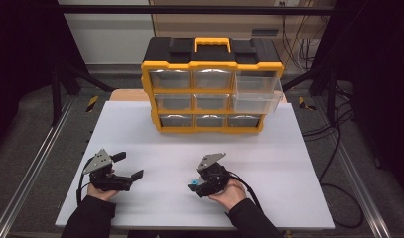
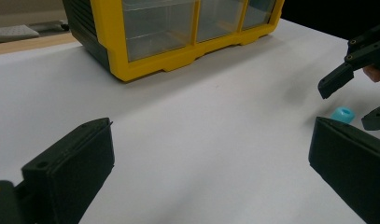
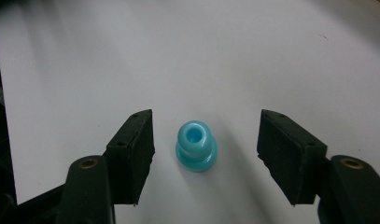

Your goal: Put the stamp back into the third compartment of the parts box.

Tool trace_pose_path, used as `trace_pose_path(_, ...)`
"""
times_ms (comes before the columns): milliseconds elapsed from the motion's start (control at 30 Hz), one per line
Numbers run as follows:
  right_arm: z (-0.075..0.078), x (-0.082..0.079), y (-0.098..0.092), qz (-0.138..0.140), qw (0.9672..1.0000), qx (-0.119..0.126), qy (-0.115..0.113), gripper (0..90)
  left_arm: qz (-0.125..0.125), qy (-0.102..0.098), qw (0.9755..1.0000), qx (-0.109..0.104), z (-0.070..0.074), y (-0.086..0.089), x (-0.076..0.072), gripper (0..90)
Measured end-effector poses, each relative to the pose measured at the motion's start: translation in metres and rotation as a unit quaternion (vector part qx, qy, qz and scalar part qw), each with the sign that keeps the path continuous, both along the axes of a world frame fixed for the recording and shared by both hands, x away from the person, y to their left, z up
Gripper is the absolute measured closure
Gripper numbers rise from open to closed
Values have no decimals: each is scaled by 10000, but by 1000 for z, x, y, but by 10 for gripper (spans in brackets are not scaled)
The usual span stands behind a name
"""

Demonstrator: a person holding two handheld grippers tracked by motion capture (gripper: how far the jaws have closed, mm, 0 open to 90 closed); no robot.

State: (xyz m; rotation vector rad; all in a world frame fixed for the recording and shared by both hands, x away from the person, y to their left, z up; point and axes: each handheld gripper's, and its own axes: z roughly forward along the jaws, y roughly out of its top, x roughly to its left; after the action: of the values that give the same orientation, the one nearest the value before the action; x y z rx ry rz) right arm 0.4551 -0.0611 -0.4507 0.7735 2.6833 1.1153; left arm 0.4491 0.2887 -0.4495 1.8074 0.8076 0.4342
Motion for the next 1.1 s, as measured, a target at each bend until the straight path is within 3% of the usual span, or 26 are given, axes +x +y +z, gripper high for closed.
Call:
trace_pose_path(400,-4,1,2,56,9999,-122,78,497,-6,0,10000,-3,0,0,0,0)
trace_pose_path(767,-5,1,2,107,9996,-40,260,623,-7,2,10000,-1,0,0,0,0)
trace_pose_path(1100,-6,2,2,128,9994,-94,294,666,-6,3,10000,3,0,0,0,0)
